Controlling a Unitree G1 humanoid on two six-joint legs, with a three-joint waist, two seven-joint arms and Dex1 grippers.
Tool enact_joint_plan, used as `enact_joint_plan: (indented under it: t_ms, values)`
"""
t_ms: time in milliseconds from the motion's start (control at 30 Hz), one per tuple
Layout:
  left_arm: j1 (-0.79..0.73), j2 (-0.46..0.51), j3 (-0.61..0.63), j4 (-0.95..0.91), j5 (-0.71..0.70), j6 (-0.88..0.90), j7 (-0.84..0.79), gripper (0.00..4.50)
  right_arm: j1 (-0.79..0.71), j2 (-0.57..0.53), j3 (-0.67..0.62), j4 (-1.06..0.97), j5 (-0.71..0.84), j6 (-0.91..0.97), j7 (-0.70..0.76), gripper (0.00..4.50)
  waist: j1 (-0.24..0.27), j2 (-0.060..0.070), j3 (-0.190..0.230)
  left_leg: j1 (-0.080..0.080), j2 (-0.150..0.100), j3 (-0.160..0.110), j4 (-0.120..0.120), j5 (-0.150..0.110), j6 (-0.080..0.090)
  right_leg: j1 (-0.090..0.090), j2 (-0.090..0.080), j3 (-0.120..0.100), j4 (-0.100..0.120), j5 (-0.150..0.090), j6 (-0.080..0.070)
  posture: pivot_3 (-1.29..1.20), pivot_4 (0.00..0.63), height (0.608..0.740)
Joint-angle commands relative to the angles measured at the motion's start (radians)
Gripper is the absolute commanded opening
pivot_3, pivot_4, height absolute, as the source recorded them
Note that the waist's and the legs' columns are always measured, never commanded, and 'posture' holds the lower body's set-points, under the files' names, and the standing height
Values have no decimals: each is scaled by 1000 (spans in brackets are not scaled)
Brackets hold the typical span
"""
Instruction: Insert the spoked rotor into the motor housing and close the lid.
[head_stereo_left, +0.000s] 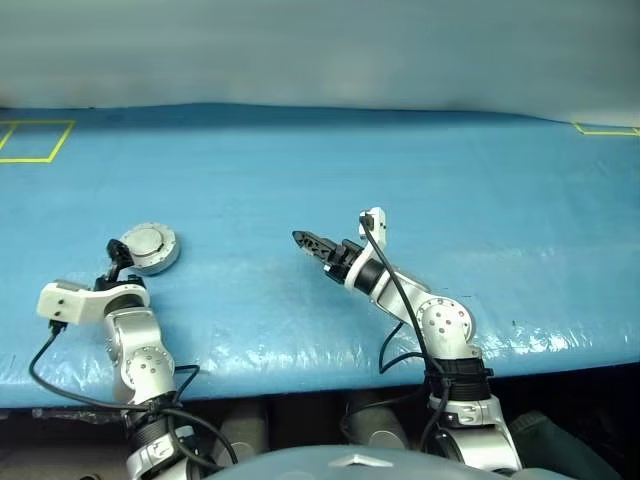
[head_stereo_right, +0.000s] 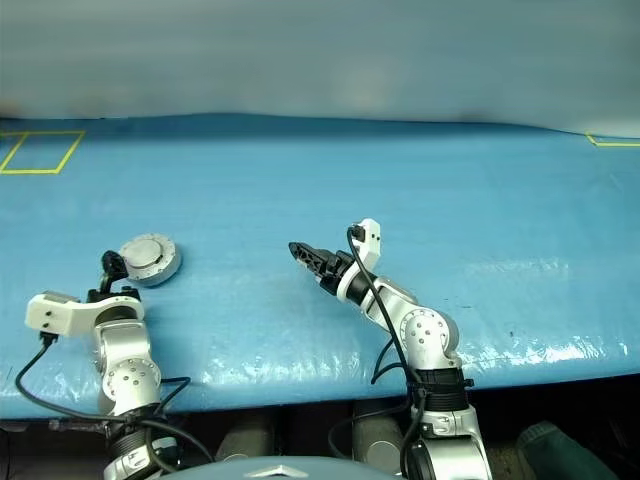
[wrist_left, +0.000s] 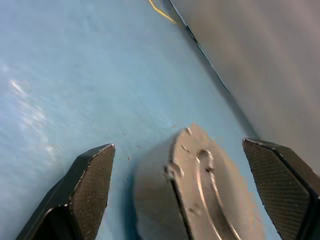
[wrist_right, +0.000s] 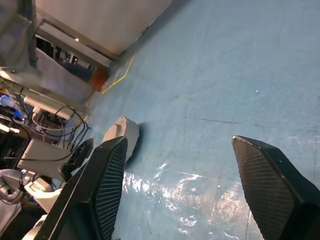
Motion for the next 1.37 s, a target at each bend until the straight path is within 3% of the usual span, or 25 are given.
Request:
enact_joint_plan:
  t_ms: [33, 167, 267, 400, 533, 700, 800, 867, 1367]
  values:
    - [-13, 23, -27, -85, 69, -86, -52, 4454, -23, -4, 17, -28, -34, -24, 45, 3519, 6, -1, 0, -1, 0, 0, 1, 0, 0, 0, 0, 0, 0, 0, 0, 0, 150, 740]
    - [2, 54, -134, -128, 97, -121, -253, 4454, 6, -36, 80, -64, -207, -215, 116, 3519, 8, -2, -1, -1, -1, 0, 1, 0, 0, 0, 0, 0, -1, 0, 0, 0, 150, 740]
    - [38, 115, -280, -169, 120, -94, -473, 4454, 31, -65, 83, -69, -309, -387, 189, 3519, 6, -1, -1, -1, -1, 0, 0, 0, -1, 0, 0, 0, -1, 0, 0, 0, 150, 740]
    - [92, 301, -504, -171, 307, -25, -673, 4454, 42, -114, 15, -56, -289, -397, 234, 3519, -4, -1, -1, 1, 0, 1, -1, 0, 0, 0, 0, 0, 0, 0, 0, 0, 150, 740]
    - [112, 461, -668, -169, 430, 41, -810, 4454, 70, -267, 60, -52, -420, -429, 311, 3519, -5, 2, 0, 2, 0, 2, -1, 0, 0, 0, 0, 1, 1, -1, -2, 0, 150, 740]
    - [97, 480, -688, -139, 441, 63, -858, 4454, 104, -422, 139, -61, -564, -482, 406, 3519, -4, 2, 0, 2, 1, 3, -1, 0, 0, -2, 0, 1, 2, -1, -2, 0, 150, 740]
    - [94, 489, -702, -129, 453, 81, -893, 4500, 116, -456, 149, -62, -616, -496, 412, 4057, 0, 2, 0, 2, 1, 3, -1, 0, 0, -1, 0, 1, 2, -1, -2, 0, 150, 740]
    - [96, 491, -707, -128, 452, 93, -913, 4500, 123, -450, 141, -61, -622, -510, 416, 4439, 1, 2, 0, 2, 1, 4, 0, 0, 0, -1, 0, 2, 2, -1, -1, 0, 150, 740]
    - [71, 487, -747, -132, 487, 195, -955, 4500, 89, -428, 88, 24, -714, -607, 362, 4439, 3, 2, 0, 2, 1, 4, 0, 0, 0, -1, 0, 2, 2, 0, 0, 0, 150, 740]
